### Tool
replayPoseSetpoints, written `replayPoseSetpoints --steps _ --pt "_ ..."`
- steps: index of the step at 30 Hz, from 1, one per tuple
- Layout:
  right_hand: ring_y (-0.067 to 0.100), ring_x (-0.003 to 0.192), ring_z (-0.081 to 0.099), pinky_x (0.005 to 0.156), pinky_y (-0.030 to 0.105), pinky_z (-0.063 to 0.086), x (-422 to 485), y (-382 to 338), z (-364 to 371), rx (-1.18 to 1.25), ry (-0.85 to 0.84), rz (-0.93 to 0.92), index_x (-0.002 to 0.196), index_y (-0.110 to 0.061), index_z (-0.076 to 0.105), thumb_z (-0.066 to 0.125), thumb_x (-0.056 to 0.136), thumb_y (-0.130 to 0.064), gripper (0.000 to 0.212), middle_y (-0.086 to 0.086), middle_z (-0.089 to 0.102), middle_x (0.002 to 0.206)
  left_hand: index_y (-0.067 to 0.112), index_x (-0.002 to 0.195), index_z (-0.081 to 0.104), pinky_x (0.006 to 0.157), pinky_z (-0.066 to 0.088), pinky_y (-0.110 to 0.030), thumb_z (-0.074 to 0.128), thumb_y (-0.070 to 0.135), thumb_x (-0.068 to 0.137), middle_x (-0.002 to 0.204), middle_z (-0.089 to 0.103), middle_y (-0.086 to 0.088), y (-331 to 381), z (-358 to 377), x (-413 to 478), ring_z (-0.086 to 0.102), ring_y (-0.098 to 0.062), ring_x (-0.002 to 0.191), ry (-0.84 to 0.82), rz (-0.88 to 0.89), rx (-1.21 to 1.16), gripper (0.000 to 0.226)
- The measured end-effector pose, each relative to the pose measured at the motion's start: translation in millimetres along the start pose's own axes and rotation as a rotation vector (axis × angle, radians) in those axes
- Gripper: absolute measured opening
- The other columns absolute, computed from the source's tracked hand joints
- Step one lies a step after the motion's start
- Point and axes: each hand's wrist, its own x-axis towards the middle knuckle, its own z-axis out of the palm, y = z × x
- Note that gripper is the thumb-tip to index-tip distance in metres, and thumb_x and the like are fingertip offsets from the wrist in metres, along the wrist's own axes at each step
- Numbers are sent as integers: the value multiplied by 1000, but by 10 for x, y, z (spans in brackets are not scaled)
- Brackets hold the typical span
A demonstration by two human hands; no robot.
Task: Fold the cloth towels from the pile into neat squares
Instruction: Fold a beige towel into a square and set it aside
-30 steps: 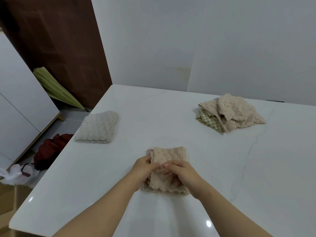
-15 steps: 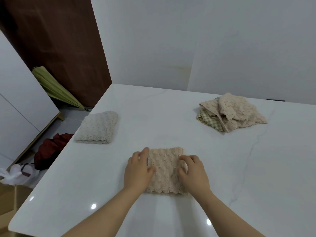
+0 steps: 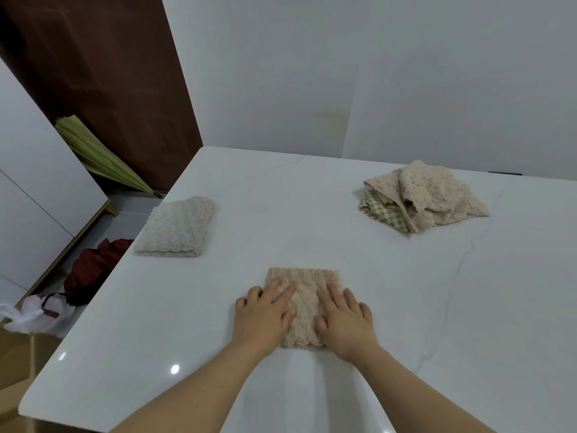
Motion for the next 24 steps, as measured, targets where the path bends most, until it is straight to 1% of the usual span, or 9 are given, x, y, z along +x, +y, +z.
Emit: replayPoseSetpoints --steps 4,7,9,11,12,16,18,21,24 --pt "22 146 4 115 39 12 -14 11 -27 51 43 -13 148 -32 10 32 98 -35 55 -8 -3 159 42 142 27 106 33 -33 39 38 97 153 14 11 5 -68 22 27 -22 128 -49 -35 -234 47" --pt "25 137 24 107 36 28 -82 32 19 210 155 47 146 -31 16 45 93 -36 61 -2 13 155 32 145 21 103 35 -30 55 31 91 145 21 -5 55 -96 24 37 -25 125 -7 -157 -466 64" --pt "24 124 40 99 34 38 -122 72 56 377 188 139 145 -22 20 54 89 -38 67 4 33 142 23 145 15 97 39 -30 65 29 84 137 26 -11 98 -123 25 46 -27 118 -8 -300 -632 79" --pt "21 103 53 89 32 45 -148 132 55 548 185 192 135 -14 33 60 85 -35 60 3 52 115 14 137 25 91 44 -33 73 27 77 133 37 -12 124 -121 36 51 -29 114 -36 -398 -774 77" --pt "19 94 53 83 30 45 -163 163 41 616 167 208 129 -12 38 61 85 -33 53 0 54 103 11 131 31 88 47 -34 75 25 75 129 44 -11 137 -109 38 53 -28 112 -51 -432 -835 72" --pt "15 77 51 68 25 40 -231 303 -5 813 136 229 93 -14 54 63 84 -25 17 -5 52 80 8 112 50 79 54 -35 78 15 73 113 61 -7 221 -36 1 61 -24 97 -111 -512 -1159 49" --pt "14 67 46 61 24 38 -297 408 -26 963 159 250 76 -16 50 63 82 -19 15 -3 49 72 11 101 55 67 53 -28 75 12 77 98 64 -3 353 -40 -64 62 -18 84 -141 -484 -1280 32" --pt "13 64 43 57 22 35 -439 613 -84 1107 169 265 75 -15 46 59 84 -14 16 -1 47 73 13 103 55 64 51 -23 67 12 84 89 62 1 624 -52 -150 61 -14 79 -164 -441 -1374 23" --pt "19 72 53 59 27 43 -623 903 -151 1214 166 277 85 -16 49 56 87 -15 8 6 58 89 11 115 53 81 52 -32 60 13 89 103 62 -5 968 -10 -195 61 -24 97 -190 -438 -1413 28"
